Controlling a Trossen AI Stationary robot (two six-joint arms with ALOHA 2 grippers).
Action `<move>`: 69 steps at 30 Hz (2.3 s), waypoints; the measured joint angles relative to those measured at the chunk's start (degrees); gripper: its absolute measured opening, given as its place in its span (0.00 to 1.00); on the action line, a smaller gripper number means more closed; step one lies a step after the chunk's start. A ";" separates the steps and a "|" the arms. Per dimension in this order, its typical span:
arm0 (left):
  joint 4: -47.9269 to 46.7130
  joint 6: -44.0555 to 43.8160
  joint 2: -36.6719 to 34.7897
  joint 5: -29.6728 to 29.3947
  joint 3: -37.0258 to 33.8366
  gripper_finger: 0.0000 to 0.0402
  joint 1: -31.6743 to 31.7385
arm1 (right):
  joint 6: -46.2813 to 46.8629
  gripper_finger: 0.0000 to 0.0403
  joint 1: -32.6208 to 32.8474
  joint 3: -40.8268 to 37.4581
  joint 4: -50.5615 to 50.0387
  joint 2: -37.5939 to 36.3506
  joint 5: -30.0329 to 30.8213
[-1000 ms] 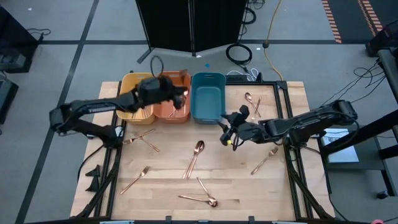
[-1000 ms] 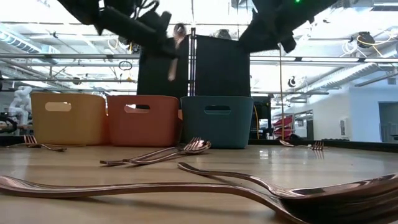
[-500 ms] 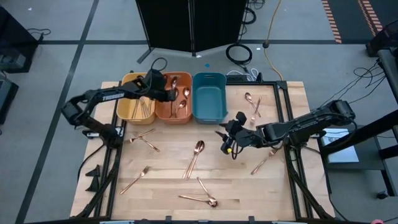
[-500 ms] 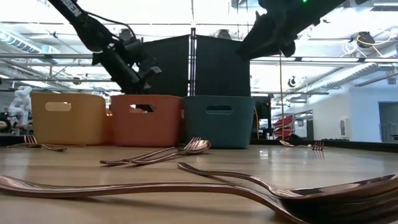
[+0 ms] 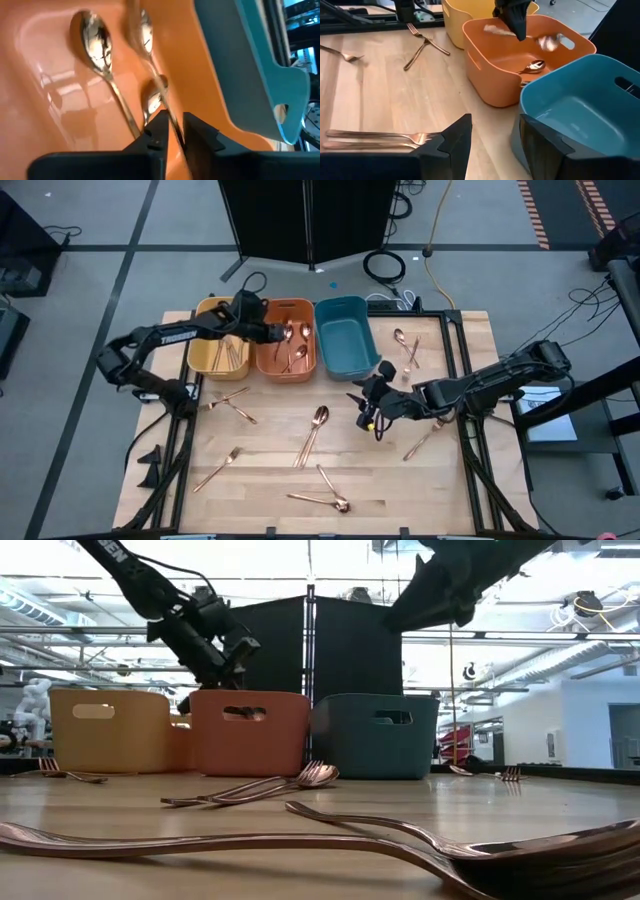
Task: Sort silverware
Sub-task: Put the gold spoon into the orange bin, then adjust the blue bin
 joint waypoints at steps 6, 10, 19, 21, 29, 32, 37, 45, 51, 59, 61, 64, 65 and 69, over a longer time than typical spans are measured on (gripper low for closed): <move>-0.48 0.97 -3.61 -0.70 2.33 0.23 0.02 | -0.77 0.39 -0.60 0.00 -0.07 -0.78 -0.01; -1.19 5.33 -6.72 -2.86 6.10 0.23 -0.02 | 1.28 0.39 -1.56 0.00 -1.26 -2.40 1.71; -0.78 25.81 -23.01 -6.59 8.77 0.24 -5.03 | 11.85 0.39 -12.73 0.02 -18.95 -11.21 5.56; 5.37 26.63 -27.91 -6.97 3.94 0.24 -8.50 | 12.53 0.39 -18.94 0.02 -20.32 -11.66 0.68; 52.29 26.33 -36.08 -11.82 -23.91 0.24 -22.67 | 8.48 0.32 -41.05 0.02 -19.11 -3.59 -9.52; 61.82 27.95 -34.38 -13.30 -29.39 0.24 -24.27 | 7.76 0.28 -45.93 0.02 -17.86 0.96 -12.92; 61.38 29.38 -32.66 -13.78 -30.63 0.24 -24.54 | 9.70 0.14 -50.76 0.02 -16.35 6.71 -23.64; 56.81 32.36 -32.52 -13.67 -28.80 0.24 -24.46 | 13.38 0.01 -51.04 0.00 -15.69 10.74 -28.54; 56.01 32.64 -32.57 -13.59 -28.63 0.24 -24.46 | 17.04 0.00 -48.09 0.00 -13.07 10.93 -28.97; 56.13 33.80 -32.59 -13.50 -28.63 0.24 -24.46 | 23.13 0.00 -43.66 0.00 -10.11 10.93 -29.98; 56.15 33.82 -32.59 -13.50 -28.63 0.24 -24.46 | 23.26 0.00 -43.18 0.00 -8.02 10.93 -29.97; 56.16 33.78 -32.59 -13.50 -28.63 0.24 -24.46 | 24.18 0.00 -42.97 0.00 -5.35 10.91 -29.92; 56.17 33.78 -32.59 -13.50 -28.63 0.24 -24.46 | 24.27 0.00 -42.97 0.00 -4.97 10.91 -29.92; 56.16 33.69 -32.59 -13.50 -28.63 0.24 -24.46 | 24.70 0.00 -42.95 0.00 -2.37 10.91 -29.72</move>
